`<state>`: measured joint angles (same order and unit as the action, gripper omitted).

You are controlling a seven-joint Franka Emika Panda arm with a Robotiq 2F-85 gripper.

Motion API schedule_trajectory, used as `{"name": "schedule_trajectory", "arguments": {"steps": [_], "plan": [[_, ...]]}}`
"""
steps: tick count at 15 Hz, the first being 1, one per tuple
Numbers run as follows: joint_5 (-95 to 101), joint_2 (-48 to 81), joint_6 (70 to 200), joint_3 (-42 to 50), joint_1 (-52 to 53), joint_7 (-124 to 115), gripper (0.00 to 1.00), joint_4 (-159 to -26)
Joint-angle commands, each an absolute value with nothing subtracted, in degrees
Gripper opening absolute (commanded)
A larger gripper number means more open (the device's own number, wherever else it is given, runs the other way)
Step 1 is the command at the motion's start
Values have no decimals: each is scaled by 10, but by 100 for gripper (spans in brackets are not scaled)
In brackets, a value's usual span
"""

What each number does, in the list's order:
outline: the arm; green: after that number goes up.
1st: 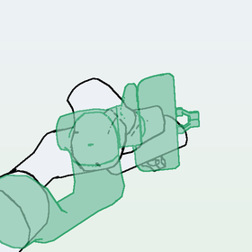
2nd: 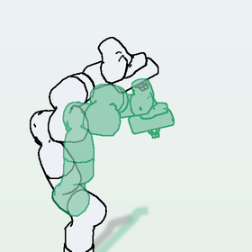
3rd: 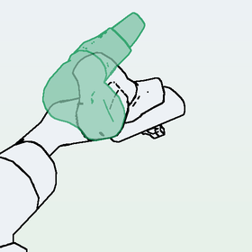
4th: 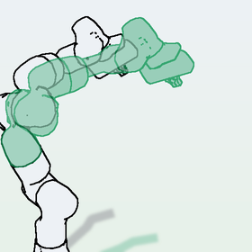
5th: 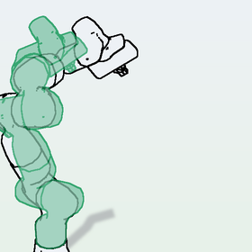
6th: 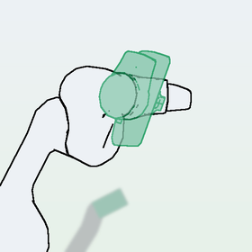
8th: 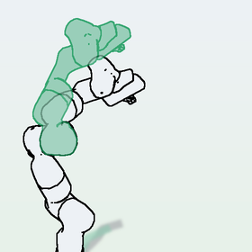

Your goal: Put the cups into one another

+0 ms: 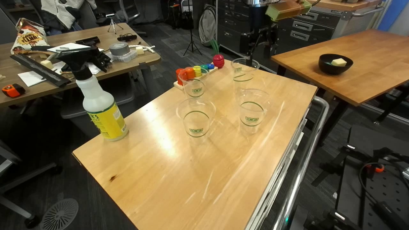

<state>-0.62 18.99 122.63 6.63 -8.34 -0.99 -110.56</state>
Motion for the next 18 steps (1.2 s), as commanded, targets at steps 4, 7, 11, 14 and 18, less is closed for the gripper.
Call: {"name": "schedule_trajectory", "arguments": {"steps": [4,7,11,14,18], "plan": [[-64,203,1214,65,-100,9,35,-1069],[-59,205,1226,67,-101,7,11,-1074],[-52,213,1229,68,-101,11,3,-1081],[-60,208,1223,67,-104,18,7,-1083],[-84,172,1169,67,-112,18,7,-1080]]}}
